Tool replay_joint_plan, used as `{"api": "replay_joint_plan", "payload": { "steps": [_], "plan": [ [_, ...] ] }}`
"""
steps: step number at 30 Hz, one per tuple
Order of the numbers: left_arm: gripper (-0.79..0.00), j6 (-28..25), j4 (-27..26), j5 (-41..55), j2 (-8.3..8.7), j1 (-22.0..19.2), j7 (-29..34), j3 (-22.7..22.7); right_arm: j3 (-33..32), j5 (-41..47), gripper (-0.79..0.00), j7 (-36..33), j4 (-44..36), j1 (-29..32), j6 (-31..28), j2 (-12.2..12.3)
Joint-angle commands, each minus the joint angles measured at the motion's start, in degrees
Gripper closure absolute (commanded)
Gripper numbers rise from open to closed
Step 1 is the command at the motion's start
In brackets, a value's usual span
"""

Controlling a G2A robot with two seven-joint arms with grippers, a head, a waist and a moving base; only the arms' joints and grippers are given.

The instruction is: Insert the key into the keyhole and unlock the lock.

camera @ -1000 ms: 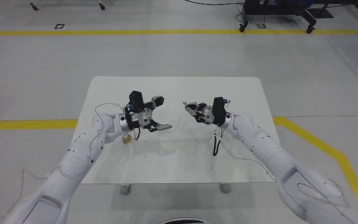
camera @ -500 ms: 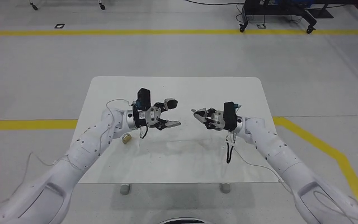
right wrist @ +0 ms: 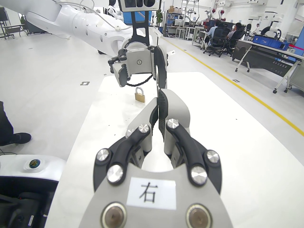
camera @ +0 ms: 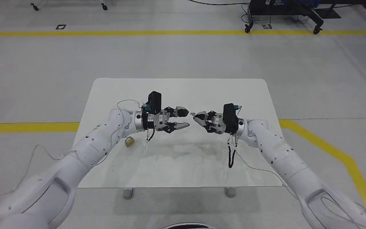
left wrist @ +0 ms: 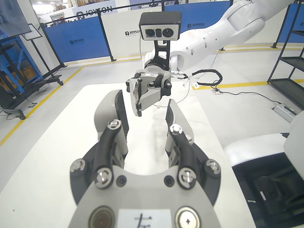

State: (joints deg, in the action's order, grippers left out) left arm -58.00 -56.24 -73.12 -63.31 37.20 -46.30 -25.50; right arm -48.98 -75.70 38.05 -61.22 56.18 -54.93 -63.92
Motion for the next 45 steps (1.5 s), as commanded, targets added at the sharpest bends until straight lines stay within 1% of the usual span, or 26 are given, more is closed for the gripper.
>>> {"api": "replay_joint_plan", "payload": {
  "steps": [1,8,10,12,13,14,15,16,28,29,30,31,38,40,42,44,45],
  "plan": [
    [-0.299,0.0,0.1,0.5,-0.01,-0.2,0.0,0.3,0.0,0.5,0.000,-0.5,0.3,-0.1,-0.2,-0.1],
    [-0.280,0.0,0.8,1.3,-0.14,-0.7,0.0,0.9,0.3,0.8,0.000,-1.8,0.3,-0.2,-0.5,-0.5],
    [-0.234,0.0,0.7,1.2,-0.21,-0.8,0.0,1.2,0.3,0.6,0.000,-1.8,0.2,-0.1,-0.6,-0.6],
    [-0.212,0.0,0.5,0.8,-0.28,-1.1,0.0,1.8,0.2,0.4,0.000,-1.9,0.2,-0.1,-0.5,-0.6],
    [-0.163,0.0,0.6,0.8,-0.29,-1.2,0.0,1.9,0.1,0.3,0.000,-1.9,0.2,0.0,-0.5,-0.6],
    [-0.086,0.0,0.7,0.8,-0.31,-1.3,0.0,2.1,0.1,0.3,0.000,-1.9,0.2,0.0,-0.5,-0.7],
    [-0.031,0.0,0.7,0.8,-0.32,-1.4,0.0,2.2,0.0,0.2,0.000,-1.9,0.2,0.0,-0.5,-0.7],
    [0.000,0.0,0.8,0.9,-0.33,-1.4,0.0,2.3,-0.1,0.2,0.000,-2.0,0.2,0.1,-0.4,-0.7],
    [0.000,0.0,1.4,1.4,-0.30,-1.9,0.0,2.8,-0.4,0.1,0.000,-3.0,-0.2,0.2,-0.2,-1.0],
    [-0.111,0.0,1.5,1.4,-0.27,-1.9,0.0,2.7,-0.4,0.1,0.000,-2.9,-0.3,0.2,-0.2,-1.0],
    [-0.326,0.0,1.5,1.5,-0.23,-1.8,0.0,2.6,-0.5,0.1,0.000,-2.8,-0.3,0.3,-0.3,-1.0],
    [-0.388,0.0,1.6,1.6,-0.18,-1.7,0.0,2.5,-0.6,0.0,0.000,-2.7,-0.4,0.3,-0.3,-1.0],
    [-0.354,0.0,1.1,1.8,0.15,-1.1,0.0,1.9,-1.1,-0.3,0.000,-2.7,-0.5,0.6,-0.3,-1.1],
    [-0.314,0.0,0.8,1.7,0.23,-1.0,0.0,1.9,-1.1,-0.3,0.000,-3.0,-0.6,0.6,-0.4,-1.1],
    [-0.252,0.0,0.7,1.5,0.27,-1.0,0.0,1.9,-1.0,-0.3,0.000,-3.4,-0.6,0.6,-0.3,-1.2],
    [-0.215,0.0,0.7,1.4,0.27,-1.0,0.0,1.9,-0.9,-0.2,0.000,-3.6,-0.7,0.5,-0.3,-1.3],
    [-0.172,0.0,0.6,1.3,0.26,-1.1,0.0,1.9,-0.9,-0.2,0.000,-3.8,-0.8,0.5,-0.3,-1.3]
  ]
}}
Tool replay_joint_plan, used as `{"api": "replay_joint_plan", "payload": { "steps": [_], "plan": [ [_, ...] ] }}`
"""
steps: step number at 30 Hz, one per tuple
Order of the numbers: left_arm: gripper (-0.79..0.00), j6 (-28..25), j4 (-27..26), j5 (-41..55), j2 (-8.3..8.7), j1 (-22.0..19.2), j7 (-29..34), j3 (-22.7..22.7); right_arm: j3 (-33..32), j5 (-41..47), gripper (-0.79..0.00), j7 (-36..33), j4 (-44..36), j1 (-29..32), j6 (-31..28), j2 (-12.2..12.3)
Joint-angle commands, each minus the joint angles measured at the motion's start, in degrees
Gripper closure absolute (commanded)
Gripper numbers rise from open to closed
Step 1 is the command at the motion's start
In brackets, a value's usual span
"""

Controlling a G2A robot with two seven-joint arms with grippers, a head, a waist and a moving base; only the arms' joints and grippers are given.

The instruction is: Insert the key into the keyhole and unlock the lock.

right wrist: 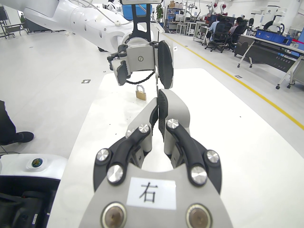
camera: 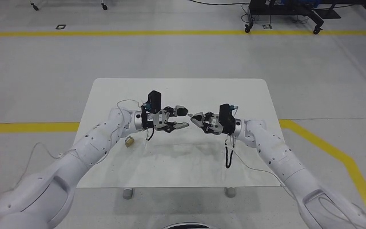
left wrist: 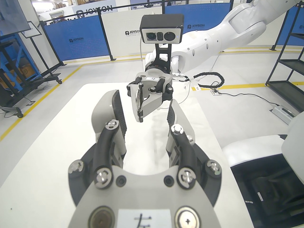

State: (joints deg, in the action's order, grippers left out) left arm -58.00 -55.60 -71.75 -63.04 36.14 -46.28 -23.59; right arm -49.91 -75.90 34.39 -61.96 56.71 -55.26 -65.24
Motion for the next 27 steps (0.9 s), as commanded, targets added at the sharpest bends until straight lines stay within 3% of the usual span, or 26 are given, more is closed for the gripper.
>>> {"api": "replay_joint_plan", "payload": {
  "steps": [1,5,9,23,27],
  "plan": [
    [-0.139,0.0,0.0,-0.2,-0.02,-0.1,0.0,0.1,0.0,0.0,0.000,-0.2,0.0,0.0,0.0,-0.1],
    [-0.031,0.0,0.1,-0.4,-0.07,-0.2,0.0,0.1,0.0,-0.1,0.000,-0.4,-0.1,-0.1,0.1,-0.2],
    [0.000,0.0,0.3,-0.4,-0.16,-0.2,0.0,0.2,-0.2,-0.3,0.000,-0.5,-0.2,0.1,0.1,-0.2],
    [0.000,0.0,0.9,-0.4,-0.43,-0.3,0.0,-0.2,-0.5,-0.6,0.000,-0.9,-0.2,0.2,0.1,-0.5],
    [0.000,0.0,0.8,-0.5,-0.40,-0.1,0.0,-0.5,-0.6,-0.7,-0.108,-0.9,-0.2,0.3,0.1,-0.5]
  ]
}}
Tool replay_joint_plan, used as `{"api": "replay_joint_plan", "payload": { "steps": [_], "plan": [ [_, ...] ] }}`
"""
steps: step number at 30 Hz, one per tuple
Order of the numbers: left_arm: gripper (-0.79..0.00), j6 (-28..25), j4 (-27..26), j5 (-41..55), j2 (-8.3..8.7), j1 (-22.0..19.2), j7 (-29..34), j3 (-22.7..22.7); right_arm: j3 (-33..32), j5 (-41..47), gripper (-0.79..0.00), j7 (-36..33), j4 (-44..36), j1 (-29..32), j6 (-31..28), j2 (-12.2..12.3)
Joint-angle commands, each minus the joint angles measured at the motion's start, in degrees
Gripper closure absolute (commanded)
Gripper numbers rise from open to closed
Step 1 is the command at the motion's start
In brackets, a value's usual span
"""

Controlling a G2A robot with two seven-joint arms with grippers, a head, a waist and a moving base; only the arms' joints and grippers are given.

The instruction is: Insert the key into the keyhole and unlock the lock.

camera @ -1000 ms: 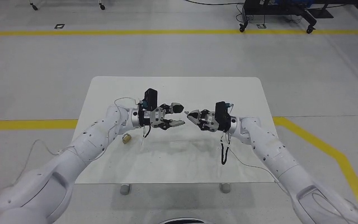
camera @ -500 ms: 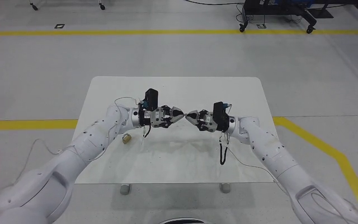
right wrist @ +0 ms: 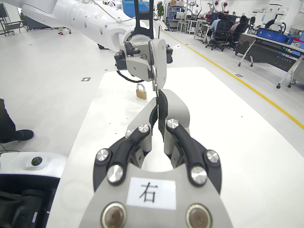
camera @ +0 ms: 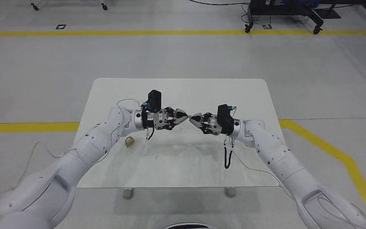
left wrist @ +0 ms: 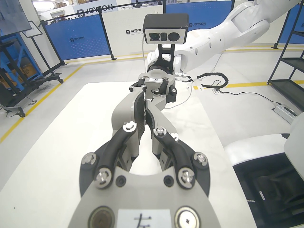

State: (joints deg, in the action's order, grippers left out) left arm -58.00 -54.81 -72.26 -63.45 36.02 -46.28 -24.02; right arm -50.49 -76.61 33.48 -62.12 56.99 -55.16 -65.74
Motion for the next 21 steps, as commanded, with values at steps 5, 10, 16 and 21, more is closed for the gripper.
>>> {"api": "replay_joint_plan", "payload": {
  "steps": [5,10,16,21],
  "plan": [
    [0.000,0.0,-0.1,-0.1,0.05,0.3,0.0,-0.5,-0.1,0.0,-0.126,0.1,0.0,0.1,-0.1,-0.1],
    [0.000,0.0,-0.2,-0.5,0.11,0.4,0.0,-0.9,-0.3,-0.2,-0.154,0.3,0.1,0.1,-0.2,-0.1],
    [0.000,0.0,-0.2,-1.2,0.22,0.7,0.0,-1.2,-1.2,-0.5,-0.151,1.5,-0.1,0.5,0.2,0.1],
    [0.000,0.0,-0.2,-1.7,0.28,0.9,0.0,-1.3,-2.5,-1.6,-0.129,3.1,-1.1,1.4,0.6,0.5]
  ]
}}
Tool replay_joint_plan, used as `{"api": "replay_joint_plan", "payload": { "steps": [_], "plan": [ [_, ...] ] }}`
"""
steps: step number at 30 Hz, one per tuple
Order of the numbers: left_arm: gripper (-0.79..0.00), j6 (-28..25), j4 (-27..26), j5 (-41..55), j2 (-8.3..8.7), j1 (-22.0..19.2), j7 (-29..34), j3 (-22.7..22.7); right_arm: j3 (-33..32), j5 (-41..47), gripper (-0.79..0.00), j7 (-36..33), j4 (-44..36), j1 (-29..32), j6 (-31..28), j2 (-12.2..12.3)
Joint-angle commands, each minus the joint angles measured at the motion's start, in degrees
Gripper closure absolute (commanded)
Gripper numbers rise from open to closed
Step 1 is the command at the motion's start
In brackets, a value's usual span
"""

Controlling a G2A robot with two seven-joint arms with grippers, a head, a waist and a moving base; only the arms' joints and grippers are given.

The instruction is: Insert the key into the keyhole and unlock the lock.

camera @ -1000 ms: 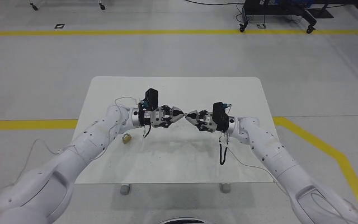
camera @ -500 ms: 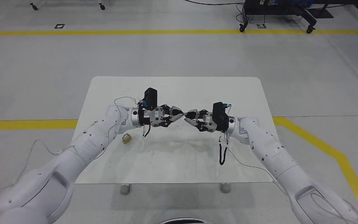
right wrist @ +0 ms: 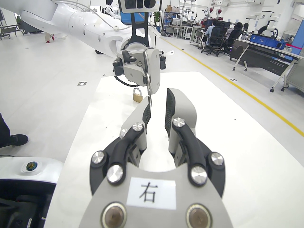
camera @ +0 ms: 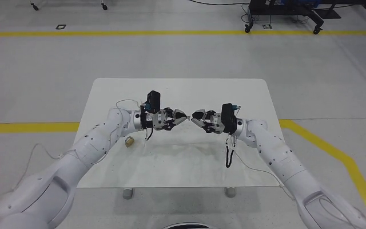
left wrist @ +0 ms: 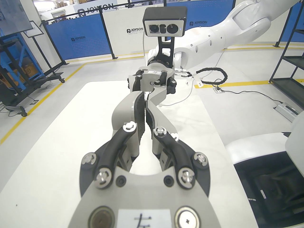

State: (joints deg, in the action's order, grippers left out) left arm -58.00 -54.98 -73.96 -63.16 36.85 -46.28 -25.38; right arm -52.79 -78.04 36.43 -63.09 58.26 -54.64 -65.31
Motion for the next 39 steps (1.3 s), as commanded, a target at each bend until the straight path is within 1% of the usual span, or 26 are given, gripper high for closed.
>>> {"api": "replay_joint_plan", "payload": {
  "steps": [1,7,10,24,28,29,31,39],
  "plan": [
    [0.000,0.0,0.0,-0.2,-0.03,0.0,0.0,0.1,-0.3,-0.3,-0.123,0.3,-0.3,0.2,0.0,0.1],
    [0.000,0.0,0.4,-0.8,-0.36,-0.4,0.0,0.8,-0.7,-0.9,-0.126,0.5,-1.2,0.6,0.1,0.2],
    [0.000,0.0,0.6,-0.7,-0.49,-0.6,0.0,0.9,-0.8,-1.0,-0.142,0.3,-1.5,0.7,0.1,0.2],
    [0.000,0.0,1.7,-1.2,-0.91,-1.1,0.0,1.5,-0.3,-0.7,-0.148,-1.2,-2.0,0.1,-0.1,-0.1],
    [0.000,0.0,1.9,-1.2,-1.01,-1.2,0.0,1.7,-0.1,-0.4,-0.117,-1.8,-1.8,-0.1,-0.1,-0.3],
    [0.000,0.0,2.0,-1.1,-1.03,-1.2,0.0,1.7,-0.1,-0.3,-0.092,-2.0,-1.8,-0.2,0.0,-0.3],
    [0.000,0.0,2.2,-0.9,-1.07,-1.3,0.0,1.7,-0.1,-0.2,0.000,-2.2,-1.8,-0.2,0.0,-0.4],
    [0.000,0.0,2.6,-0.7,-1.22,-1.5,0.0,2.0,0.1,-0.1,0.000,-2.9,-1.8,-0.4,0.0,-0.6]
  ]
}}
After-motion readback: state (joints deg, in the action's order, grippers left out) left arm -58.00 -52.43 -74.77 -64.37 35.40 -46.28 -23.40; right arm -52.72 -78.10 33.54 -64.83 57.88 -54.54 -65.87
